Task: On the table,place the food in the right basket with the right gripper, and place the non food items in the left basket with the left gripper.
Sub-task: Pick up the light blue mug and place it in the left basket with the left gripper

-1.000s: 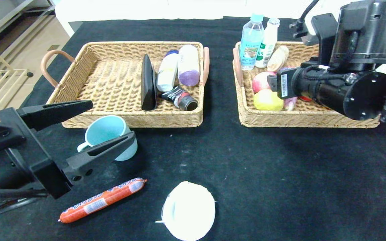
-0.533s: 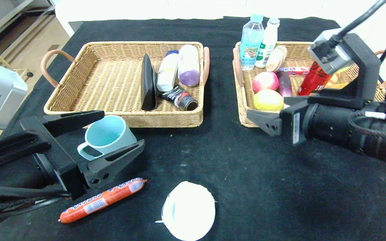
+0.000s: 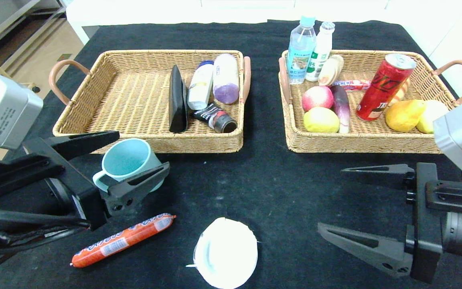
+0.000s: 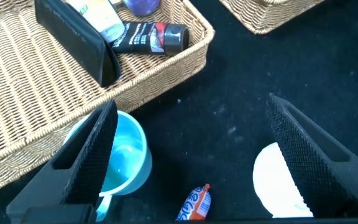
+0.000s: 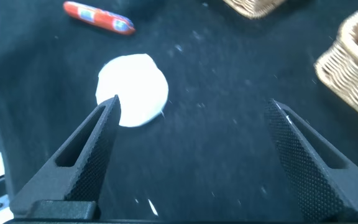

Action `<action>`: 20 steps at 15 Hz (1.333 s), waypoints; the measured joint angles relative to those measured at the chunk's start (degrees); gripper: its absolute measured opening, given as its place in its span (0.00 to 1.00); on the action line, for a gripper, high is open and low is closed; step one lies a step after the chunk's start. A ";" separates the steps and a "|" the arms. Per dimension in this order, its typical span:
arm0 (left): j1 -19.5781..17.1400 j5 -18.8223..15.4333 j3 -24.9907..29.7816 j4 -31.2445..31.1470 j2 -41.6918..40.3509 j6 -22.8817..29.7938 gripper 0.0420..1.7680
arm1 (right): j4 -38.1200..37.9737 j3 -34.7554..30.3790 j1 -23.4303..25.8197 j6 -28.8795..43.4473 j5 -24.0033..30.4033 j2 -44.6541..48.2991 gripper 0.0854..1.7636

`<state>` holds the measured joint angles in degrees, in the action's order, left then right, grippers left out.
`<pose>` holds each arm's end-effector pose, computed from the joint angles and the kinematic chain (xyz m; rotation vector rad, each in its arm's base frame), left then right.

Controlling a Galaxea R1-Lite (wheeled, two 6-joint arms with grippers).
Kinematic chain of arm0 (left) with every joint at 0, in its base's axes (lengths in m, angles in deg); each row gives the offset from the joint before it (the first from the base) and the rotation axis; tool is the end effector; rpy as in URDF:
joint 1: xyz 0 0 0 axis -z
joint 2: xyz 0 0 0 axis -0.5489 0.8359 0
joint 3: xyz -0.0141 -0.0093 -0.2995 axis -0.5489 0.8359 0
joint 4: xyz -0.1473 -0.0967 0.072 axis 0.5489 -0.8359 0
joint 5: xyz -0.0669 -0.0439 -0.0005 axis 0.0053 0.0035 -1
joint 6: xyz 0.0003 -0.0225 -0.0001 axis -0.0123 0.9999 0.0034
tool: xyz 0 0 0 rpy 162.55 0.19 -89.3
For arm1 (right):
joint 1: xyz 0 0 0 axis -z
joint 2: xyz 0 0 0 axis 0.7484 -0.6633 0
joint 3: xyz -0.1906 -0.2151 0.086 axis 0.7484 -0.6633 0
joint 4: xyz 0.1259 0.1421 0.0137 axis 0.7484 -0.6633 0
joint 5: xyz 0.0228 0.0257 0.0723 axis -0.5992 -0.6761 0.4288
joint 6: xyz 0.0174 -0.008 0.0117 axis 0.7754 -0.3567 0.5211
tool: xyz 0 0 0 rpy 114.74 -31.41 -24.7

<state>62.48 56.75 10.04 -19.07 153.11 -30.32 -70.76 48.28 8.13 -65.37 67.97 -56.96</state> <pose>0.1497 -0.0839 0.2536 0.2223 -0.0254 -0.5223 0.1519 0.1357 0.2466 -0.2313 0.1756 0.9508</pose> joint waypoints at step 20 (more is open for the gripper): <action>3.95 12.58 -17.51 -33.41 -0.28 3.89 0.97 | 19.26 -17.62 5.97 1.72 3.16 4.44 0.96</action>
<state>66.42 69.33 -7.47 -52.48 152.83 -26.43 -51.50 30.67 14.11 -63.65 71.13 -52.52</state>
